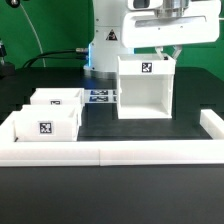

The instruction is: Assemble drawer

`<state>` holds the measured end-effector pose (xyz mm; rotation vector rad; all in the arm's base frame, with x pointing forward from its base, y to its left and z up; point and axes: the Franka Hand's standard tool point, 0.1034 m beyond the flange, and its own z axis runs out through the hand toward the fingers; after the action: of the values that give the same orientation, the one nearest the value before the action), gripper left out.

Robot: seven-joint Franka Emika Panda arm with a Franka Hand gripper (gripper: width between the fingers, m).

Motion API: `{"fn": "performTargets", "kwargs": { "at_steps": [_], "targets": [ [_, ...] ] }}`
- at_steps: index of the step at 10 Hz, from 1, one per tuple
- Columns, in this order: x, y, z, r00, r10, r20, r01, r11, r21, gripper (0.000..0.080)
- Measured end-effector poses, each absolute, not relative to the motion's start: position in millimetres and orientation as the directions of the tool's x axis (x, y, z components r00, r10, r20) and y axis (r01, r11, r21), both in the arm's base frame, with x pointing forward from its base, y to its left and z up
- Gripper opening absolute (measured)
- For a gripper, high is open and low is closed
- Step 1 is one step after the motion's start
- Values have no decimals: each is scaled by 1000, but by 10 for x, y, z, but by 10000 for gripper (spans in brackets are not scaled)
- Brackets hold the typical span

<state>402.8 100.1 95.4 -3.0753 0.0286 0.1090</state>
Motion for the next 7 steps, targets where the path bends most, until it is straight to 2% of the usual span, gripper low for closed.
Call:
{"fn": "performTargets", "kwargs": {
  "at_steps": [3, 4, 7],
  "targets": [
    [4035, 998, 957, 997, -17, -70, -22, -998, -64, 37],
    [4118, 980, 962, 997, -7, -74, -12, -998, -68, 37],
    [4619, 939, 966, 998, -32, -60, -37, -996, -86, 37]
  ]
}}
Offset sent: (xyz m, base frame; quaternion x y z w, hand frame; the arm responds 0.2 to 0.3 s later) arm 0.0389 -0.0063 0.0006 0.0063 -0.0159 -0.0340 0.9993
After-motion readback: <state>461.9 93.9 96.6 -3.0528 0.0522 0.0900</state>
